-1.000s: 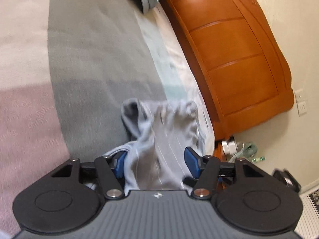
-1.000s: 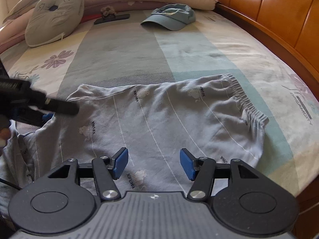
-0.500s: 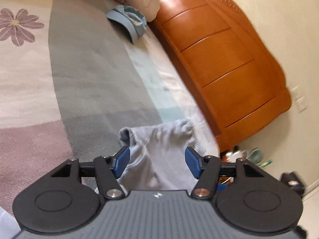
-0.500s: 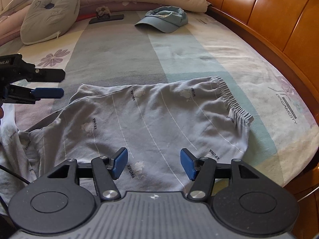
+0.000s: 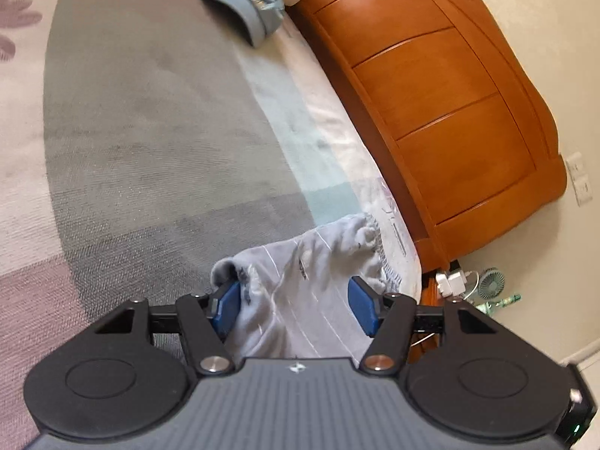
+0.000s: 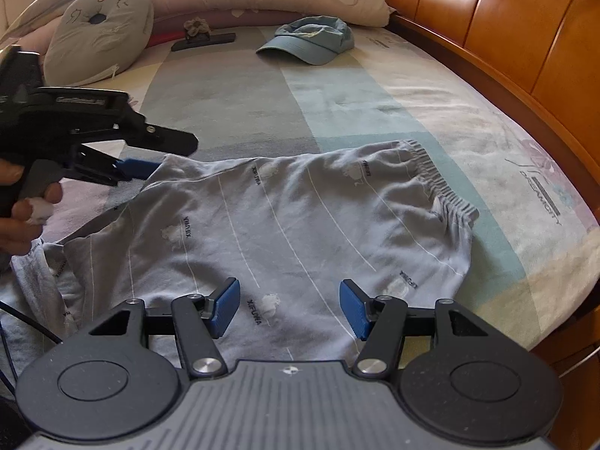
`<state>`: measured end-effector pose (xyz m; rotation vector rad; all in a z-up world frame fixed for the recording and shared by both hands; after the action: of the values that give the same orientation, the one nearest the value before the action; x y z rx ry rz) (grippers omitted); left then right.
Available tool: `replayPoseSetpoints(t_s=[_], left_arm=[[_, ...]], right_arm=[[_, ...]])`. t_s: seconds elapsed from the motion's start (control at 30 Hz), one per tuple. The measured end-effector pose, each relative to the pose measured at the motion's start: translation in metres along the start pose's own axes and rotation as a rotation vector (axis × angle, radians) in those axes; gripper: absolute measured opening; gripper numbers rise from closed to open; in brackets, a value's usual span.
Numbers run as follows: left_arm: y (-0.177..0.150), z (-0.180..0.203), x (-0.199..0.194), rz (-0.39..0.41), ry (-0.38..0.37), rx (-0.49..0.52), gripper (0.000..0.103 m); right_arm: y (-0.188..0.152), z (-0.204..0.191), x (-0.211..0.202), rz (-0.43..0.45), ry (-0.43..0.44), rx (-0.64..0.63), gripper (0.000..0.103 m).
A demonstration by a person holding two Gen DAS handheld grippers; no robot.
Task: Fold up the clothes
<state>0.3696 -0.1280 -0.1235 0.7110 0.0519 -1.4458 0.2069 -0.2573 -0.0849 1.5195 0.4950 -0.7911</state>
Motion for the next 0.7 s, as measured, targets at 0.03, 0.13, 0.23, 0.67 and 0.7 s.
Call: replayPoseSetpoints(t_s=[0.03,0.13,0.23,0.67,0.7], left_arm=[[0.003,-0.001,0.001,-0.002,-0.020,-0.024,0.061],[0.022,-0.006,-0.001,0.044,-0.030,-0.060,0.061],[0.036,-0.021,0.005,0.048,0.017,-0.073,0.059],[0.029,0.001,-0.051,0.119,0.099,0.070,0.061],[0.027,0.008,-0.056,0.130,0.099,0.083,0.061]], right_arm=[[-0.001,0.001,-0.001,0.002,0.000,0.004,0.064],[-0.003,0.004,-0.001,0.005,0.001,0.018,0.064],[-0.004,0.005,0.002,0.007,0.008,0.019,0.064],[0.018,0.023,0.026,0.058,0.048,-0.110,0.065],[0.024,0.028,0.030,0.070,0.053,-0.111,0.065]])
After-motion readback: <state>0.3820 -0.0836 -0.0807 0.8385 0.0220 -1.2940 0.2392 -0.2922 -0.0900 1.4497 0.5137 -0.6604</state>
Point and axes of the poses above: each gripper's, at about its wrist camera, not at the fingertips, and x roughly the way its jaws point, z to its right, y to its top, the point moved 9 cm from there along x, roughly the way its jaws point, and after that the axes turned 5 degrees about z, right-handed, at the moved point
